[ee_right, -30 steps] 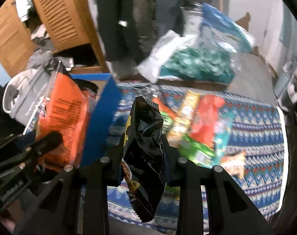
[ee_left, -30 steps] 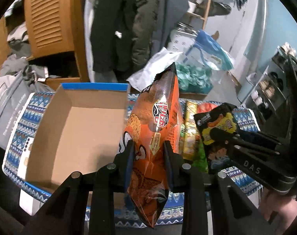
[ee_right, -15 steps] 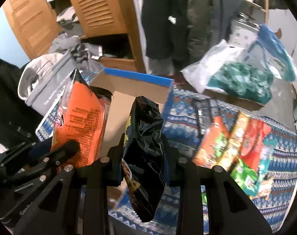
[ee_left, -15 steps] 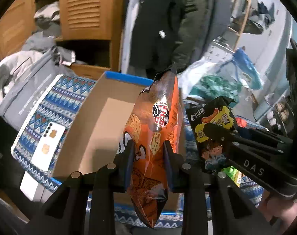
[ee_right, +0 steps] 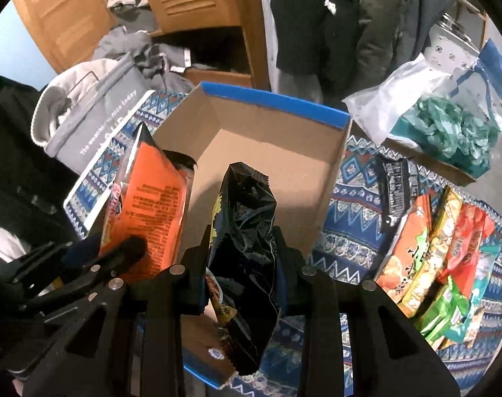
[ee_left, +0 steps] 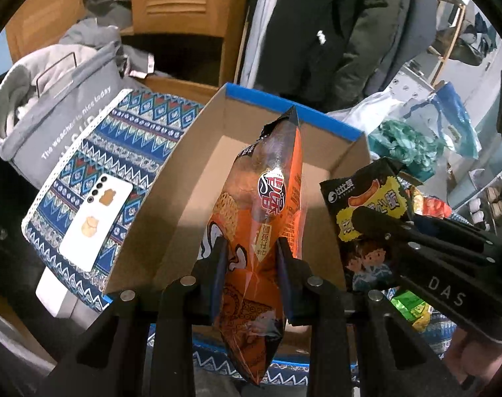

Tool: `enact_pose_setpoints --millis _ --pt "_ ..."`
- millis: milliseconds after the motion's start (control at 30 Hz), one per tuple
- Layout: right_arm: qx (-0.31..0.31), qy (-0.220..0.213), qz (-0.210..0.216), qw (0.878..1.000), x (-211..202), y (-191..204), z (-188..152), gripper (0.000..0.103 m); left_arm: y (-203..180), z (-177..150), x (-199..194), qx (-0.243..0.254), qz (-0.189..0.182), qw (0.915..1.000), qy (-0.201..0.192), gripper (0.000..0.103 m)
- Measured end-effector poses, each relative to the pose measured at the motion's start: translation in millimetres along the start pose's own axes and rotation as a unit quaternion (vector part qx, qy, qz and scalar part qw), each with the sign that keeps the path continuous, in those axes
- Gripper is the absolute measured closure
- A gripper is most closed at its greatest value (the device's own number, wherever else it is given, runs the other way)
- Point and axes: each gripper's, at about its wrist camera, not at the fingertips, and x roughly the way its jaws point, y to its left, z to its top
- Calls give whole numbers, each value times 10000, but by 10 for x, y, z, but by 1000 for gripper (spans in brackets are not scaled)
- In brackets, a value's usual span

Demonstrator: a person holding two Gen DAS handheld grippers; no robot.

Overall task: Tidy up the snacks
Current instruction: 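Carry the orange bag and black packet over the cardboard box with both tools, then open both tools to drop the packets into the box, then withdraw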

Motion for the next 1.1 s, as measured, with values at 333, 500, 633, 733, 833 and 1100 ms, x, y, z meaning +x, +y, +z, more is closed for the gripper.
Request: enact_pose_setpoints --millis 333,500,633,733,833,1100 --pt "-122 -106 -225 9996 -9 37 33 38 57 21 -52 -44 301 9994 -187 50" --pt "-6 -196 -315 9993 -79 -56 38 33 76 28 -74 -94 301 9993 -185 40" --pt "102 -265 -370 9989 -155 -151 29 32 41 20 -89 -100 274 9994 -184 34" --pt "188 -302 -396 9986 -217 -240 16 32 -4 22 -109 -101 237 9994 -214 34" --pt "283 -322 -461 9980 -272 -331 -10 32 -63 26 -141 -80 199 9995 -226 32" --pt "518 -405 -695 9954 -445 -650 -139 29 -354 3 -200 238 129 9992 -308 29"
